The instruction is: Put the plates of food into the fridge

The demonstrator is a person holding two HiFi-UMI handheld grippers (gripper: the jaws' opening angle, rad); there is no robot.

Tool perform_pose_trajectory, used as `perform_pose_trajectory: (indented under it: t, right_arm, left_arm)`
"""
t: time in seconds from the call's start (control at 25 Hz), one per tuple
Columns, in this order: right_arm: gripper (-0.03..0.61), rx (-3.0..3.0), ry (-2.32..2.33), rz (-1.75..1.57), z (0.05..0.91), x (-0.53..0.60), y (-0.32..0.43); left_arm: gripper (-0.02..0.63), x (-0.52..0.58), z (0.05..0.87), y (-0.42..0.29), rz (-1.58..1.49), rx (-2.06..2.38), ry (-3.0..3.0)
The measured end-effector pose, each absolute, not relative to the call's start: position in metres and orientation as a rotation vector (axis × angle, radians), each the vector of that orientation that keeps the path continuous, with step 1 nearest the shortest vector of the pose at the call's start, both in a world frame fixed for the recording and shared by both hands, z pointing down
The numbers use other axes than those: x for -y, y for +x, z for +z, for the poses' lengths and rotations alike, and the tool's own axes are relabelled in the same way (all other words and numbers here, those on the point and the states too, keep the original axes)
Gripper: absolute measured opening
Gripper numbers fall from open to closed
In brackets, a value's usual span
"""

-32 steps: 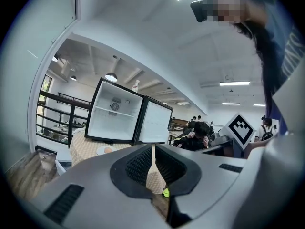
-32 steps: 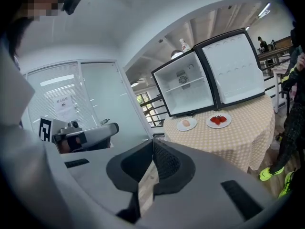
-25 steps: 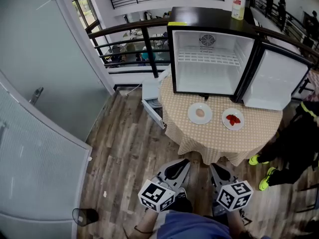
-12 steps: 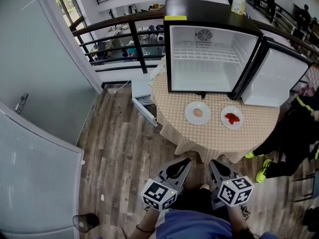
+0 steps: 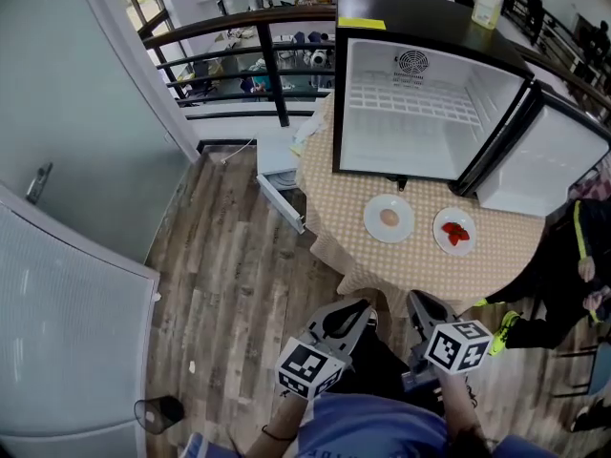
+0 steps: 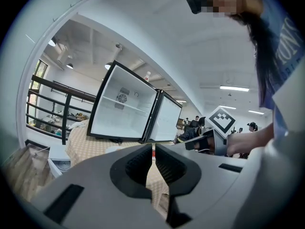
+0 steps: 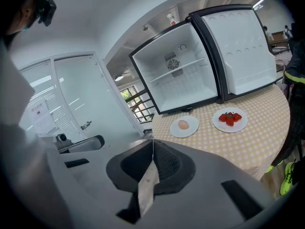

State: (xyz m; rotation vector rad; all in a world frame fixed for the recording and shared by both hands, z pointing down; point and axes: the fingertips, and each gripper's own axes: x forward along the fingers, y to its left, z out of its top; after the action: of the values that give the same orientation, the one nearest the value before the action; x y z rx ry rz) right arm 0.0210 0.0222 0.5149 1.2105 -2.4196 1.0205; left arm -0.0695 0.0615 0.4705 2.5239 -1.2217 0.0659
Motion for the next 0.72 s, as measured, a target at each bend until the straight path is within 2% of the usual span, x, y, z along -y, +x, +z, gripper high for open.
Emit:
perform_pose_trajectory:
  t: [0.52, 0.72]
  right_arm:
    - [0.018, 2.301, 1.117, 1.069, 0.577, 0.093, 0.044]
    - [0.020, 2.284, 1.079, 1.135, 0.598, 0.122, 0.048]
  left_arm:
    - [0.018, 0.040, 0.559, -0.052, 0.314, 1.117, 2.432]
    - [0.020, 0.075, 0.570, -0.054, 0.316, 1.133, 2.350]
